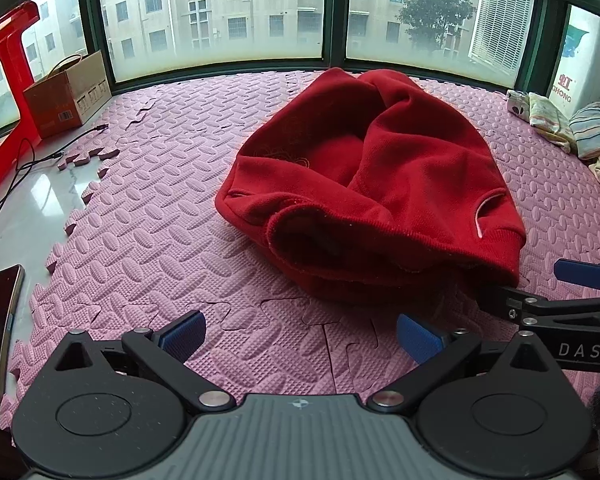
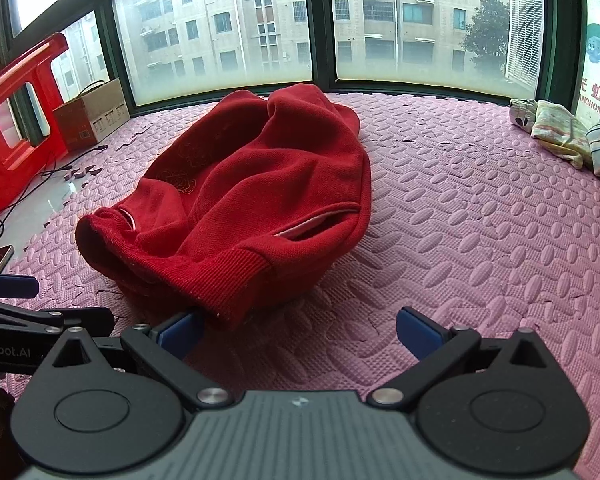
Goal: Fold clothes
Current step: 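Move both grippers toward the crumpled red sweatpants on the mat, then close both grippers on the waistband of the red sweatpants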
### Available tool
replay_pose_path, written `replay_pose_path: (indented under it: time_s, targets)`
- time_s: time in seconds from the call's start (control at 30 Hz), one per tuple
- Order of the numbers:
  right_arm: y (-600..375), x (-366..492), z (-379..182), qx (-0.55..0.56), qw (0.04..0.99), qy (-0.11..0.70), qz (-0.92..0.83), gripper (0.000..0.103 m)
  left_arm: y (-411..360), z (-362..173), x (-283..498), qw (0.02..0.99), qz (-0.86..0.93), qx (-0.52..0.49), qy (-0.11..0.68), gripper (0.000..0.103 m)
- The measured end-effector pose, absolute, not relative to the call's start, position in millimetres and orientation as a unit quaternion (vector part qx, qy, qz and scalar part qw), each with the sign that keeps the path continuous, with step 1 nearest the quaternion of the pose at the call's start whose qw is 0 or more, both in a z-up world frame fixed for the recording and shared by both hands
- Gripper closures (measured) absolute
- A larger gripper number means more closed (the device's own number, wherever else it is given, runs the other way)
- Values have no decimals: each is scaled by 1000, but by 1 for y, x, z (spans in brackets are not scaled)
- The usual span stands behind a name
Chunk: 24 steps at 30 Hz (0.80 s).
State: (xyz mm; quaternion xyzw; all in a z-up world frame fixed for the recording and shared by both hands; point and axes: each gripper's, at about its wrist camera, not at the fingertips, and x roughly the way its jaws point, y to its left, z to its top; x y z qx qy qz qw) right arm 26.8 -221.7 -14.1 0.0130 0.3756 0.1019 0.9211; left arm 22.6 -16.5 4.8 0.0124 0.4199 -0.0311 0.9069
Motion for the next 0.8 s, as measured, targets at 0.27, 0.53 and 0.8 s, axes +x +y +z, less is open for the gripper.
replay_pose_path:
  time_s: [0.27,0.53,0.8]
  targets:
    - [-221,31,-5,8,919,376,117,0,-8,15,30,910,-24,9,413,0]
    - [-225,34,12,-3,924,361,129,0,4,39,46,922,-24,9,385,0]
    - [-234,64,46,8,929,334,160,1,10,56,82,933,-20,27,358,0]
